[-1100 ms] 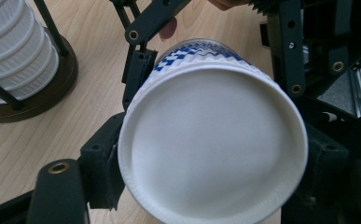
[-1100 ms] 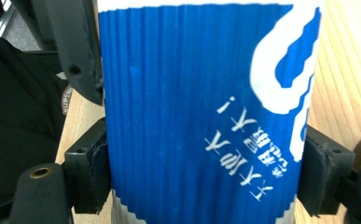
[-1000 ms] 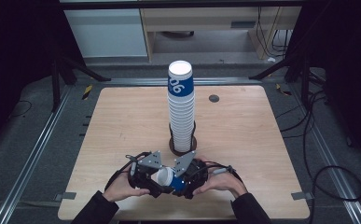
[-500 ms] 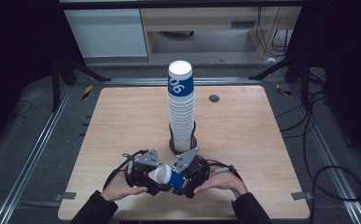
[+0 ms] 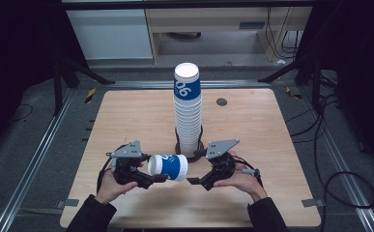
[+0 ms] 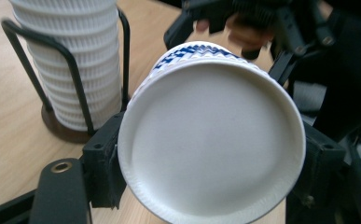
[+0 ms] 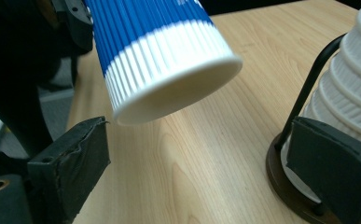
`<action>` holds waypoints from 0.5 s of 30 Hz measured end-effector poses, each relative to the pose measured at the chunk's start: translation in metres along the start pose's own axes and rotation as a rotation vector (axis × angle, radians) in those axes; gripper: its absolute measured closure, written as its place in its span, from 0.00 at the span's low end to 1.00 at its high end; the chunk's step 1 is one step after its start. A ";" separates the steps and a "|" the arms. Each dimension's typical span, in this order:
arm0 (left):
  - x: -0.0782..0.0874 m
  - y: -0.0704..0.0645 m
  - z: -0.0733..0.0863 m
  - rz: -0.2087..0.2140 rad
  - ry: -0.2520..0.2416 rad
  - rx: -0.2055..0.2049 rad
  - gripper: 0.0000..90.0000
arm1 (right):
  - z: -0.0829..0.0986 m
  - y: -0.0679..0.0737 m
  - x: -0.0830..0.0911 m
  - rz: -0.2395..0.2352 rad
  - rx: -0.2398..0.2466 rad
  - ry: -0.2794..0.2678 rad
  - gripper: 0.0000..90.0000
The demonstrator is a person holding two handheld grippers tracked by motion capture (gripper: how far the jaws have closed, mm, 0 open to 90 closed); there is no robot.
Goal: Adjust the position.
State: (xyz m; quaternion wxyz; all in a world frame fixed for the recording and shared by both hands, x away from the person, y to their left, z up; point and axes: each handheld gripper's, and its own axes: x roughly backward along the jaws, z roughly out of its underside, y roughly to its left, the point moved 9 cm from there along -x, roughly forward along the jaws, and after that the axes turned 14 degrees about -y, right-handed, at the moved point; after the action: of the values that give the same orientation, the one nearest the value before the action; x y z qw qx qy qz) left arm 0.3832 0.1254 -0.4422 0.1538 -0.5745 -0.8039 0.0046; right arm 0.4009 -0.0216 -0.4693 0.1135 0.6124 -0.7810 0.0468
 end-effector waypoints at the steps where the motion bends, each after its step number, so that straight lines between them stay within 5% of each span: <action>1: 0.001 0.000 -0.002 0.002 -0.013 0.002 0.28 | -0.001 -0.001 0.001 -0.001 -0.007 -0.008 0.07; 7: 0.000 -0.001 -0.005 0.027 -0.068 0.034 0.28 | 0.000 0.007 -0.003 -0.062 -0.047 -0.047 0.06; 15: -0.009 -0.012 0.003 0.109 -0.021 0.033 0.28 | 0.004 0.017 -0.010 -0.131 -0.074 -0.049 0.06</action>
State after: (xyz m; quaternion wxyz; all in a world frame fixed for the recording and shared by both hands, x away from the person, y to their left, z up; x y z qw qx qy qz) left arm 0.3743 0.1135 -0.4455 0.1545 -0.6145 -0.7730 0.0320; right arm 0.3865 -0.0090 -0.4740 0.1198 0.6587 -0.7428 -0.0046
